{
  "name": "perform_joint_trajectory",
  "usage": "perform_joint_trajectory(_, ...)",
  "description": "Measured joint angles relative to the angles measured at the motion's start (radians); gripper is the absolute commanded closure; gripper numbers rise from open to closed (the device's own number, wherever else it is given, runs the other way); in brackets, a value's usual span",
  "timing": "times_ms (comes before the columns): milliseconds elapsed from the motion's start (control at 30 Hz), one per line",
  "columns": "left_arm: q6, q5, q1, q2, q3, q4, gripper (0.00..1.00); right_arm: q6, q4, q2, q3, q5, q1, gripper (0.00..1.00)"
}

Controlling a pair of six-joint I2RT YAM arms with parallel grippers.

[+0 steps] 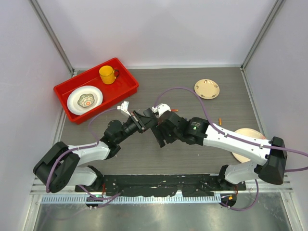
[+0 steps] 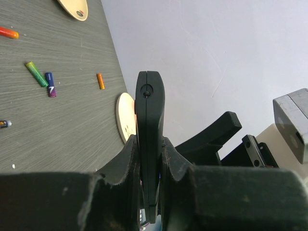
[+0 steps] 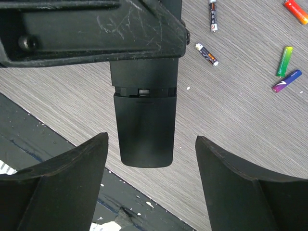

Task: Load the batteries into the remote control
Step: Remove the battery cover from the remote control.

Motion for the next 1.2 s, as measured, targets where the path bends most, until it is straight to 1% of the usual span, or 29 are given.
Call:
perform_joint_trajectory(100,0.0,0.0,0.0,0.0,0.0,0.0,1.0,-0.003,0.003,0.001,0.0,0.0,0.0,0.29)
perform_joint_trajectory(233,0.0,0.0,0.0,0.0,0.0,0.0,1.0,-0.004,0.005,0.001,0.0,-0.001,0.0,0.38)
perform_joint_trajectory(300,0.0,0.0,0.0,0.0,0.0,0.0,1.0,-0.005,0.005,0.001,0.0,-0.001,0.0,0.41)
perform_joint_trajectory(333,0.0,0.0,0.0,0.0,0.0,0.0,1.0,-0.006,0.005,0.001,0.0,-0.002,0.0,0.44)
perform_joint_trajectory(533,0.0,-0.001,0.0,0.0,0.0,0.0,1.0,-0.008,0.005,0.001,0.0,-0.008,0.0,0.53)
perform_joint_trajectory(733,0.001,-0.001,0.0,0.0,0.0,0.0,1.0,-0.011,0.002,-0.004,0.0,-0.015,0.001,0.57)
perform_joint_trajectory(967,-0.003,0.026,0.009,0.0,0.018,0.002,1.0,-0.014,0.024,-0.065,-0.028,-0.031,0.001,0.57)
perform_joint_trajectory(1200,0.032,0.013,0.073,-0.001,0.023,-0.029,1.0,-0.01,-0.008,-0.171,-0.059,-0.027,0.001,0.57)
